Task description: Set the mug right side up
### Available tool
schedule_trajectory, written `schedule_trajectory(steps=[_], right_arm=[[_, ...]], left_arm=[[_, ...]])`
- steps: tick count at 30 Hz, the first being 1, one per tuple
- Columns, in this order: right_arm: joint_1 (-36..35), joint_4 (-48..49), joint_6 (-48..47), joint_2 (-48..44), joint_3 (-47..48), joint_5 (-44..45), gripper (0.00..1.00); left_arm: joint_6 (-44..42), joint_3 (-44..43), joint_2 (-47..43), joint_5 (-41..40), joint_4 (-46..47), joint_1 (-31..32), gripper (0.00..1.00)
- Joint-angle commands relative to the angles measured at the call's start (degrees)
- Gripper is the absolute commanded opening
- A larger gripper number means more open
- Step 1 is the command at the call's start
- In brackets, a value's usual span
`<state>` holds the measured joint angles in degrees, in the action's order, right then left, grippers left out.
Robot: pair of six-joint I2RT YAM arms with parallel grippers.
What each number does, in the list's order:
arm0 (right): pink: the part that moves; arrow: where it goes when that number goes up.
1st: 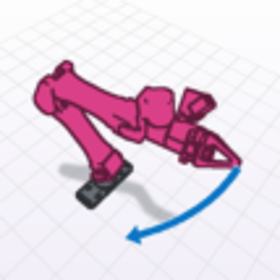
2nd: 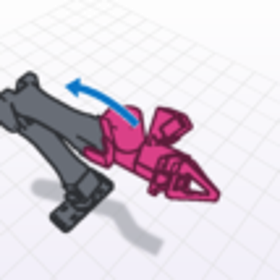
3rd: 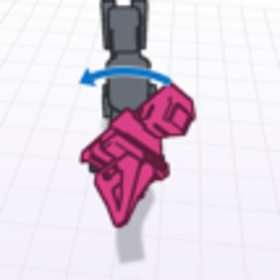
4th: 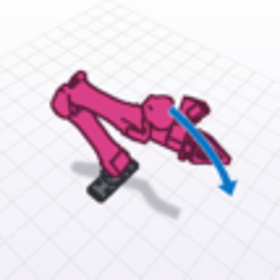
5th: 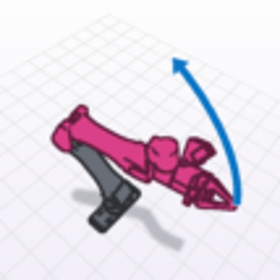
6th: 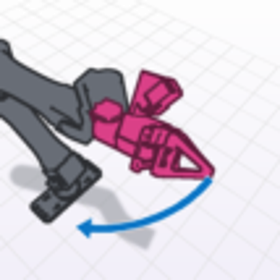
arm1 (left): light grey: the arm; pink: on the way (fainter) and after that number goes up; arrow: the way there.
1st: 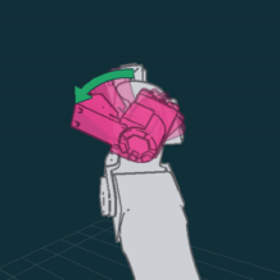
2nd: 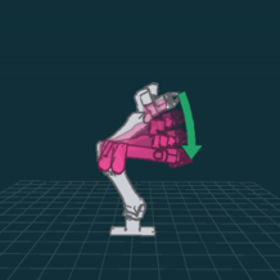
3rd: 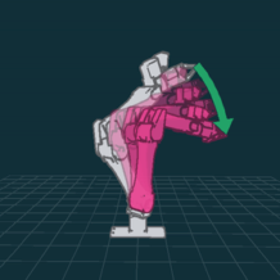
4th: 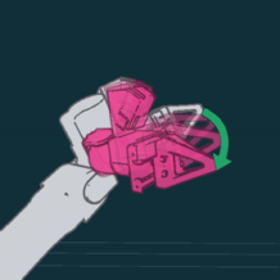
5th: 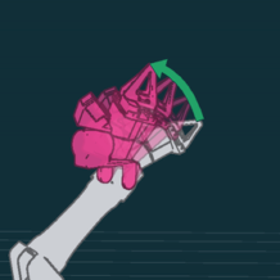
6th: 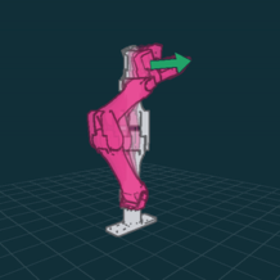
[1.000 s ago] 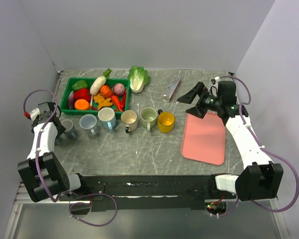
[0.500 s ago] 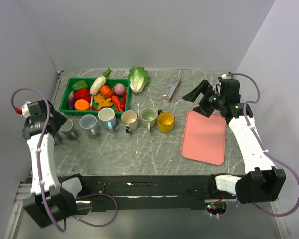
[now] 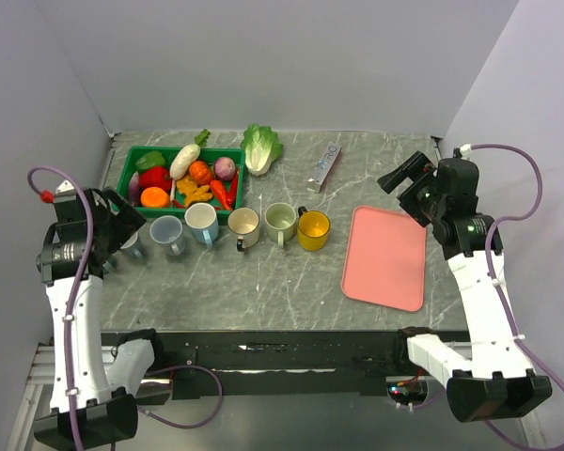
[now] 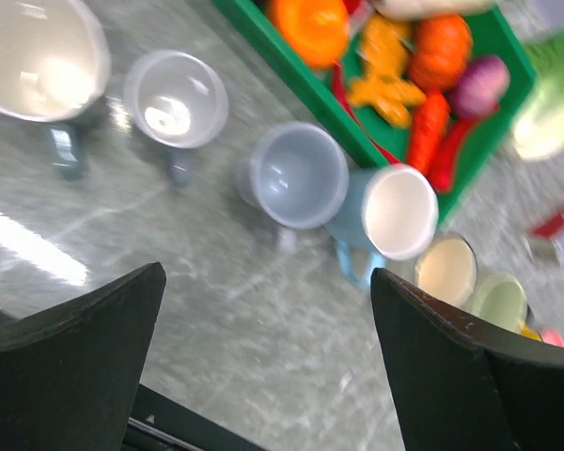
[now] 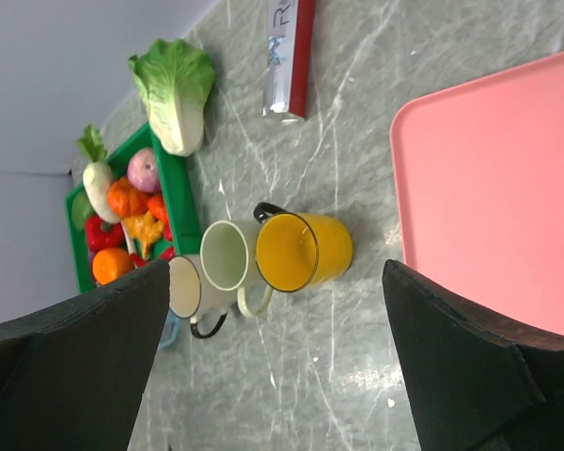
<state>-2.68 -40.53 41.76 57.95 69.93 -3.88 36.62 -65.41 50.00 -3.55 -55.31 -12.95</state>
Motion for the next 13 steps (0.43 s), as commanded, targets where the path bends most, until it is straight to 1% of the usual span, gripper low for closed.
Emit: schedule_trajectory(steps=[1, 3, 5, 6, 13], right_arm=[[0.39, -2.35, -1.85, -1.79, 2.66, 3.79, 1.0], [0.39, -2.97, -3.34, -2.23, 2.93, 3.62, 1.0], [0.39, -4.2, -3.18, -2.32, 3.37, 4.05, 1.0], [0.31, -4.99, -3.09, -2.49, 3.28, 5.27, 1.0], [0.3, -3.77, -2.12, -5.13, 0.3, 5.9, 1.0]], left_arm=[[-1.46, -3.31, 0.01, 10.39, 3.7, 1.87, 0.96], [-1.55, -4.55, 0.8, 12.95, 4.68, 2.75, 0.96], [-1.73, -5.96, 0.89, 13.57, 5.3, 3.89, 0.96], [-1.82, -6.31, 1.33, 13.48, 5.3, 4.16, 0.96], [-3.05, -8.07, 1.95, 10.94, 4.16, 6.01, 0.96]])
